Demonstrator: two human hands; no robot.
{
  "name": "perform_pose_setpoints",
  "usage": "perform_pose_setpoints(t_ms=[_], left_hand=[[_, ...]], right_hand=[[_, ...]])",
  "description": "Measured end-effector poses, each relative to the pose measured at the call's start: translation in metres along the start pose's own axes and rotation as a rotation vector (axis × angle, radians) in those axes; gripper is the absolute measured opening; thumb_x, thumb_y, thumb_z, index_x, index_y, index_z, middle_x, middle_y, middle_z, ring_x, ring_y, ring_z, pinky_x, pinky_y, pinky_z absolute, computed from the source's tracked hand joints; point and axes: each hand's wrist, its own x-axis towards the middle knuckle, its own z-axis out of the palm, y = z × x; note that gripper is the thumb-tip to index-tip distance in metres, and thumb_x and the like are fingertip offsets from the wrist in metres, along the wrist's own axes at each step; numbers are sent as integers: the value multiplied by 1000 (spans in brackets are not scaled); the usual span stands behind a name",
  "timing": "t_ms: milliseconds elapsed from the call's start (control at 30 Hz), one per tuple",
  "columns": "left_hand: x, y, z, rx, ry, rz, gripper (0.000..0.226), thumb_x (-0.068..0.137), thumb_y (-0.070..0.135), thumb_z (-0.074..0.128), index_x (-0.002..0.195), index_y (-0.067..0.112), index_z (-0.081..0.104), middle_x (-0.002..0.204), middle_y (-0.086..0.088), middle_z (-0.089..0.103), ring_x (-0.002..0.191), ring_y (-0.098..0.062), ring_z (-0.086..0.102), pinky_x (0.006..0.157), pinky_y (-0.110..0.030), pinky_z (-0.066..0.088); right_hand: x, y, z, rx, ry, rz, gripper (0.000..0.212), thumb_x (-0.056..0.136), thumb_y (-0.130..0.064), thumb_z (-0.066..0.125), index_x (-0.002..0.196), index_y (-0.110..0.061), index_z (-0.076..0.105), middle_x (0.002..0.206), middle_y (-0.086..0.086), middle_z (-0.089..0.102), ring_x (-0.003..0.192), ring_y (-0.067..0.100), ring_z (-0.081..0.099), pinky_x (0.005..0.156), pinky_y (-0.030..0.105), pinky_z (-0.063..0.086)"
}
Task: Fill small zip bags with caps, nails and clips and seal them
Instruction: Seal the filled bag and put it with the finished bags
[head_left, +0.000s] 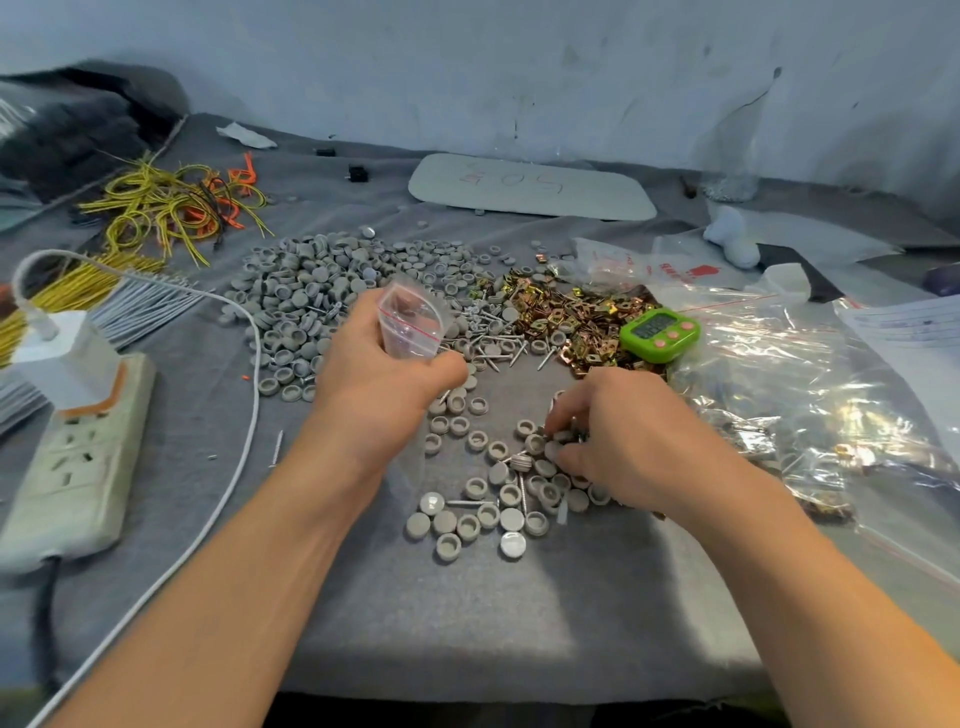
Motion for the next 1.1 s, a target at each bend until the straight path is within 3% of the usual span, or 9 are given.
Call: perform_pose_setpoints(t_ms=[167, 400, 467, 533, 733, 800, 933, 1000, 1100], left_hand=[[-8, -2, 2, 279, 9, 73, 52, 56, 32, 75, 106, 38, 60, 88, 18, 69, 81, -5, 66, 72, -30, 50], [-14, -7, 8, 637, -82, 203, 59, 69, 26, 89, 106, 47, 47, 89, 21, 59, 77, 6, 55, 60, -15, 36], [-17, -10, 12, 643, -109, 217, 54, 71, 31, 87, 104, 47, 47, 87, 20, 59, 76, 5, 55, 59, -15, 34], [-18, -10, 16, 629, -153, 232, 52, 71, 32, 85, 107, 46, 50, 90, 18, 61, 80, 2, 57, 61, -18, 38], [-17, -7, 23, 557, -208, 218, 56, 62, 30, 82, 106, 47, 52, 89, 19, 67, 79, 4, 62, 60, -19, 46], [-15, -9, 22, 514, -195, 186, 55, 62, 27, 84, 105, 46, 54, 88, 21, 67, 80, 8, 61, 57, -14, 40], [-11, -9, 15, 435, -146, 132, 51, 61, 28, 81, 105, 41, 58, 91, 18, 68, 79, 3, 63, 69, -27, 49], [-9, -8, 10, 389, -117, 107, 51, 57, 33, 77, 105, 39, 61, 92, 17, 69, 81, 1, 65, 74, -30, 53], [-8, -8, 4, 332, -88, 72, 51, 56, 34, 76, 104, 40, 62, 92, 19, 70, 82, 0, 66, 74, -30, 52]], right_hand=[[6, -3, 9, 42, 31, 3, 7, 85, -32, 80, 90, -27, 80, 89, -3, 74, 87, 21, 68, 78, 36, 58], [6, -7, 6, 407, 366, -31, 3, 87, -35, 80, 87, -34, 78, 105, -18, 69, 92, 6, 60, 84, 24, 46], [1, -13, 4, 573, 406, -72, 3, 84, -35, 81, 86, -33, 79, 88, -18, 75, 76, 4, 65, 69, 21, 51], [-4, -20, 4, 610, 389, -148, 4, 81, -32, 82, 84, -34, 81, 77, -17, 73, 66, 2, 61, 56, 14, 42], [2, -31, 5, 563, 282, -202, 13, 82, -25, 79, 82, -38, 82, 53, -26, 56, 54, -2, 54, 50, 10, 36], [4, -28, 6, 659, 335, -183, 15, 83, -23, 78, 81, -37, 83, 58, -25, 65, 54, -1, 58, 50, 10, 39], [9, -19, 8, 714, 479, -5, 16, 88, -22, 75, 75, -29, 81, 61, -19, 70, 52, -2, 58, 48, 11, 40], [11, -16, 10, 502, 345, 67, 18, 93, -18, 69, 89, -31, 81, 82, -16, 77, 68, -2, 66, 60, 12, 48], [9, -20, 15, 121, 41, 57, 34, 94, -14, 65, 120, -34, 74, 120, -2, 74, 108, 21, 69, 92, 30, 56]])
